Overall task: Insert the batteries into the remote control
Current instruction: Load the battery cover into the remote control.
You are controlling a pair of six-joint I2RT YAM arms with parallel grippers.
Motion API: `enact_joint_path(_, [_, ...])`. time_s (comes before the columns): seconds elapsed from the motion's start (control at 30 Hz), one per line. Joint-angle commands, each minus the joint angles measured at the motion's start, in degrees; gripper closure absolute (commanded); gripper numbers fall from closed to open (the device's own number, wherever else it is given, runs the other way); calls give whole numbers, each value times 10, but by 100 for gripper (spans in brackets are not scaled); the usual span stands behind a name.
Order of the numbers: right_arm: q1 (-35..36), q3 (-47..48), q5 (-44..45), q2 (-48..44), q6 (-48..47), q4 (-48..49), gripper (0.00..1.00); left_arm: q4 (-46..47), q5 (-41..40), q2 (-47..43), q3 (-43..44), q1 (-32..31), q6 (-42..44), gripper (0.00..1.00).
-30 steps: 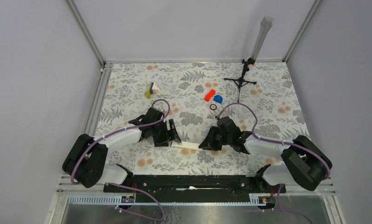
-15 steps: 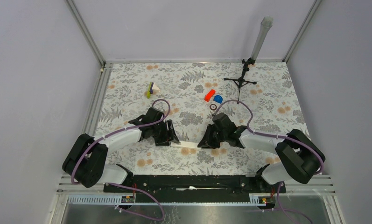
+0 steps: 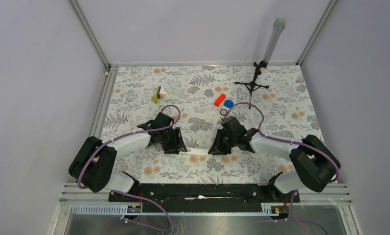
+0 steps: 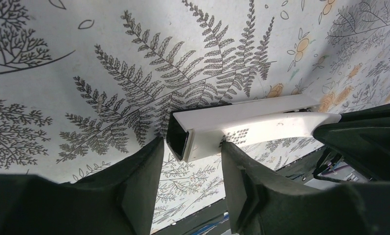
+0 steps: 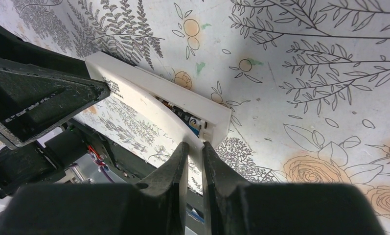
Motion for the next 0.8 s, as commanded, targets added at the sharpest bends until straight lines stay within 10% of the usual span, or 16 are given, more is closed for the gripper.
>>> enact_joint_path(0.0, [-3,14,40,11,-24,-78,96,-28,-39,22,8,0,15,52])
enact_joint_path(0.33, [-2,44,41,7,-49,-140,59,-58,-73,28,16,-1,20,56])
enact_joint_path(0.77, [-2,54,29,-4,-71,-94,43,-58,-75,33,20,-1,21,57])
